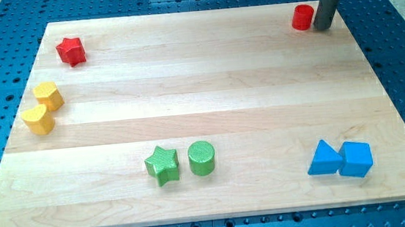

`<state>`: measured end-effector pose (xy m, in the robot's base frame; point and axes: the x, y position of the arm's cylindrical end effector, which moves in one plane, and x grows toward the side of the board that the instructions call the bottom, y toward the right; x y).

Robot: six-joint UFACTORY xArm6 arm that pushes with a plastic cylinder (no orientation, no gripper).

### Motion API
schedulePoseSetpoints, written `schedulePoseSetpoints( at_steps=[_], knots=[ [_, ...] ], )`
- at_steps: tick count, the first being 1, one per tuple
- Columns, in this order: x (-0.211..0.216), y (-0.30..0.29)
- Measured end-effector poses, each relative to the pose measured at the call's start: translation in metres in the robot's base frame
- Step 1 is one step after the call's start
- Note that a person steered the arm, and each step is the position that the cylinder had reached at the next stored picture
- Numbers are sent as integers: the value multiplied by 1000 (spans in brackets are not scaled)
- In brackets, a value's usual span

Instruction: Slightly move the red circle upwards

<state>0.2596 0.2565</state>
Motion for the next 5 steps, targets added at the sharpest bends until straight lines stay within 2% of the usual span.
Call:
schedulePoseSetpoints(
  at_steps=[1, 2, 3, 4, 5],
  knots=[
    [7, 0],
    [52, -25],
    [19, -53],
    [9, -55],
    [80, -167]
  ],
)
